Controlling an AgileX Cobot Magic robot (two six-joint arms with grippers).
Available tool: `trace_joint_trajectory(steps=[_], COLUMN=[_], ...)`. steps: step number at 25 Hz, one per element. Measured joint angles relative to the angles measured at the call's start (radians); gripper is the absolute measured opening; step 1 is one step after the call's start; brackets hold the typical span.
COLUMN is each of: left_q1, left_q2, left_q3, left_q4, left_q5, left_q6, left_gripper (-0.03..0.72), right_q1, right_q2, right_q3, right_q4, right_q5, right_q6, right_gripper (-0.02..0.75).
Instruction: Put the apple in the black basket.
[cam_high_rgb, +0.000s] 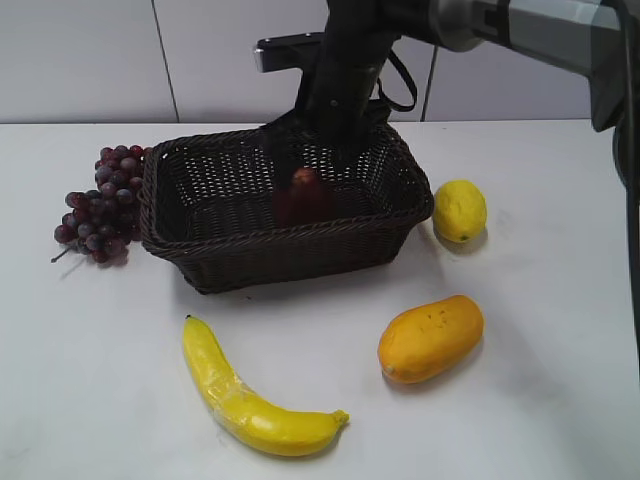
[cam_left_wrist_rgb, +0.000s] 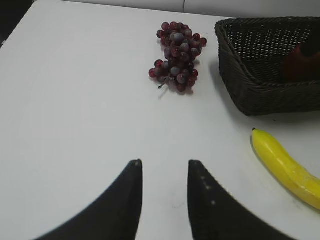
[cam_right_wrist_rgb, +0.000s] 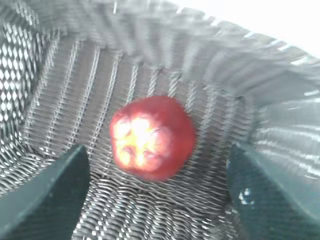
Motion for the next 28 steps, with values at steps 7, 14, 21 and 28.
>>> trace_joint_trajectory(steps=[7, 14, 21, 28], left_q1=[0.0, 0.0, 0.0, 0.0], left_q2=[0.0, 0.0, 0.0, 0.0], left_q3=[0.0, 0.0, 0.0, 0.0], left_q4=[0.0, 0.0, 0.0, 0.0], left_q5=[0.0, 0.0, 0.0, 0.0], left_q6=[0.0, 0.0, 0.0, 0.0], left_gripper=[0.235, 0.235, 0.235, 0.235], right_q1=[0.0, -0.022, -0.194, -0.426], right_q2=[-0.011, -0.136, -0.299, -0.406], right_q3=[-0.157, -0.146, 0.025, 0.203], right_q4=[-0.022, -0.049, -0.049, -0.057], right_q5=[0.132, 0.145, 0.146, 0.147], right_q6=[0.005, 0.013, -0.01, -0.022], right_gripper=[0.643, 0.596, 0.593, 0.592])
